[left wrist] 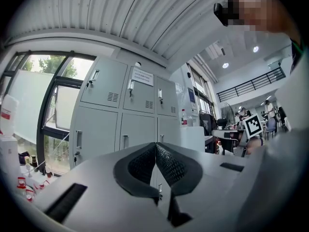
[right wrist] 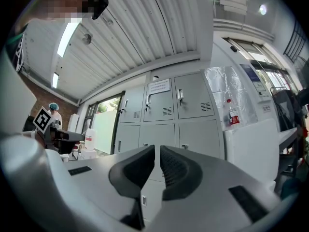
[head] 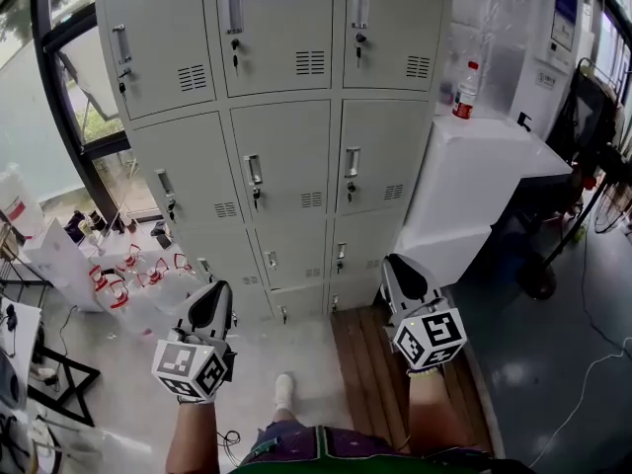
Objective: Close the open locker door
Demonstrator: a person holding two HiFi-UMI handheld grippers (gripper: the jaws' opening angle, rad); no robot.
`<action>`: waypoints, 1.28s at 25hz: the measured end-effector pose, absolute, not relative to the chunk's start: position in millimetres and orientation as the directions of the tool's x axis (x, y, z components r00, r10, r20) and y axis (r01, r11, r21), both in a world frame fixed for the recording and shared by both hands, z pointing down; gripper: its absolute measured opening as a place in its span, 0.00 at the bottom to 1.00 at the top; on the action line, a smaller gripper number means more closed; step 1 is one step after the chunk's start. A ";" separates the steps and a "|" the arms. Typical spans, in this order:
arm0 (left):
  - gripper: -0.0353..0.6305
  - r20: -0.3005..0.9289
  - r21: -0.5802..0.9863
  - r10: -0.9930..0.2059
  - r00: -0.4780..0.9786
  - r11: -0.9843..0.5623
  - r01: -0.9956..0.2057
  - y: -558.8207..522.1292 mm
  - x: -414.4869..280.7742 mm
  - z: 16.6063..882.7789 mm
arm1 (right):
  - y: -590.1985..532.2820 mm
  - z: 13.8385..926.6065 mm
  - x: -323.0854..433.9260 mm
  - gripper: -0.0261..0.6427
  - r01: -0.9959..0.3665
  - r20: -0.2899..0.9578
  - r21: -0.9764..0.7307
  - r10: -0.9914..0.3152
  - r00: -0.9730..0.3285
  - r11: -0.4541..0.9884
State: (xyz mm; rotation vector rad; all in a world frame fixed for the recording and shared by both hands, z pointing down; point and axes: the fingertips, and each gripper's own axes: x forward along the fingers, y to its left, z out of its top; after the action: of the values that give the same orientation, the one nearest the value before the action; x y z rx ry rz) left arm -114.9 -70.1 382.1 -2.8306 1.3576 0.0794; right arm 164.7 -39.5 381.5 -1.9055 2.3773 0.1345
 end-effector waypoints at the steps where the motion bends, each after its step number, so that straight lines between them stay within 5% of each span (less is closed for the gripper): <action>1: 0.09 -0.046 0.018 -0.775 0.631 -0.632 -0.775 -67.5 -113.6 381.9 | -37.2 382.2 165.4 0.08 -0.977 -0.129 0.009 -0.968 -0.214 0.214; 32: 0.09 -0.076 0.008 -0.767 0.637 -0.639 -0.769 -44.9 -108.6 375.9 | 8.4 375.8 181.0 0.04 -0.986 -0.173 0.004 -0.971 -0.164 0.166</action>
State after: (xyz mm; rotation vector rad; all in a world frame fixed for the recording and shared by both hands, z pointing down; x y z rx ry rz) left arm -108.6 -44.9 375.9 -2.8196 1.3238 0.1123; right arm 181.0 8.4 375.8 -1.9409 2.2954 0.1739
